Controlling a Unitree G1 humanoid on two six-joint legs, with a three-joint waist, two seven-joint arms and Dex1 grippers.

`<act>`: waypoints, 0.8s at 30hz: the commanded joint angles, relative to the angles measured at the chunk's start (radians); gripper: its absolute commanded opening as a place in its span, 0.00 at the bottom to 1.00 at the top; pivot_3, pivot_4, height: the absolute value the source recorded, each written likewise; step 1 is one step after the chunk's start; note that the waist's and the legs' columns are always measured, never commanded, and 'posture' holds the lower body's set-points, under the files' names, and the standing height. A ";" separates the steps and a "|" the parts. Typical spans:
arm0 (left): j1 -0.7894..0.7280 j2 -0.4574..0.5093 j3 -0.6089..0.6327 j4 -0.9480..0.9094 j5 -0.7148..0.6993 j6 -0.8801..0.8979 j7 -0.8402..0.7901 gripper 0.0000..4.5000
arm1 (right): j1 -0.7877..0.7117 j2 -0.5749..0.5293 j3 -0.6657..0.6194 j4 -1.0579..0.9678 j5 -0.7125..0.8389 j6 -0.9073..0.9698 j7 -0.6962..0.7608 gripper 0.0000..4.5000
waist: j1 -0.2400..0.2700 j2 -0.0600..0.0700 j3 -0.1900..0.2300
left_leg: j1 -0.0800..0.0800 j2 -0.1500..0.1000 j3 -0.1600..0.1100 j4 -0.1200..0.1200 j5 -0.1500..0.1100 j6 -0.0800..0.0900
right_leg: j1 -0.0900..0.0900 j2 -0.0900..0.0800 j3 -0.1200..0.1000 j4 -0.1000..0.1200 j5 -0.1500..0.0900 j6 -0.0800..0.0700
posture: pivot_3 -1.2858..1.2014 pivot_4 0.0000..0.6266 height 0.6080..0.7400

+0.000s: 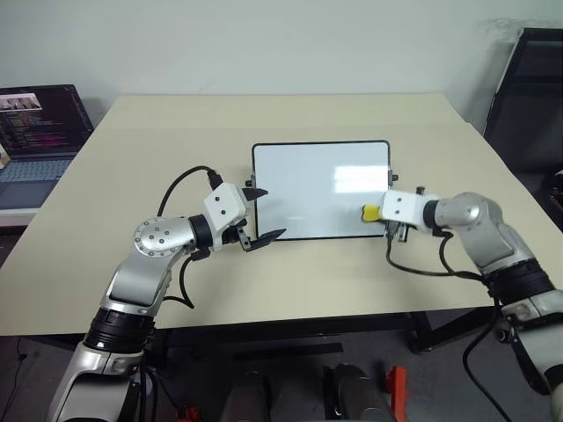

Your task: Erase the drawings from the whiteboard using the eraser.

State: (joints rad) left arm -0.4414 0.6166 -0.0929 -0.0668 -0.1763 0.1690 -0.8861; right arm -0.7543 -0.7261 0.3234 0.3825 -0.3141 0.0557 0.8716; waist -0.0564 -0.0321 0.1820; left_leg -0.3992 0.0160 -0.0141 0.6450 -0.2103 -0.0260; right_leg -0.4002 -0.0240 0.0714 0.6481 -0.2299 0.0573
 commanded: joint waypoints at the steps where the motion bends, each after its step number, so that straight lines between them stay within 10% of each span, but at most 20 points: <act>1: -0.020 0.003 0.015 -0.008 0.001 -0.015 0.001 1.00 | 0.005 -0.009 -0.014 0.027 -0.032 0.013 -0.033 0.15 | 0.000 0.000 0.000 | 0.000 0.000 0.000 0.000 0.000 0.000 | 0.000 0.000 0.000 0.000 0.000 0.000 | 0.52 0.24 1.00; 10: -0.024 -0.002 0.011 -0.005 0.000 -0.015 -0.001 1.00 | 0.074 0.001 -0.013 -0.089 0.009 0.048 0.031 0.15 | -0.001 0.000 0.000 | 0.000 0.000 0.000 -0.001 0.000 0.000 | -0.001 0.000 0.000 0.000 0.000 0.000 | 0.52 0.24 1.00; 19: -0.142 -0.156 0.035 -0.141 -0.187 0.132 0.050 1.00 | 0.043 -0.055 -0.402 -0.399 0.475 0.353 0.171 0.15 | 0.013 0.002 0.003 | -0.013 0.000 -0.003 0.000 0.000 0.000 | -0.009 0.000 -0.003 -0.001 0.004 0.008 | 0.52 0.24 1.00; 24: -0.158 -0.228 -0.080 -0.064 -0.094 0.081 0.058 1.00 | 0.081 -0.159 -0.526 -0.280 0.460 0.400 0.070 0.15 | 0.026 0.002 0.002 | -0.014 -0.001 -0.004 -0.001 -0.001 0.000 | -0.009 0.000 -0.004 -0.004 0.001 0.008 | 0.52 0.24 1.00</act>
State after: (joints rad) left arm -0.5916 0.4147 -0.1280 -0.1518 -0.3012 0.2760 -0.8385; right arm -0.6881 -0.8672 -0.1604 0.0438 0.1572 0.4380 0.9914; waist -0.0300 -0.0298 0.1838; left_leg -0.4131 0.0148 -0.0181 0.6438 -0.2110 -0.0260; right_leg -0.4092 -0.0242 0.0676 0.6441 -0.2292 0.0645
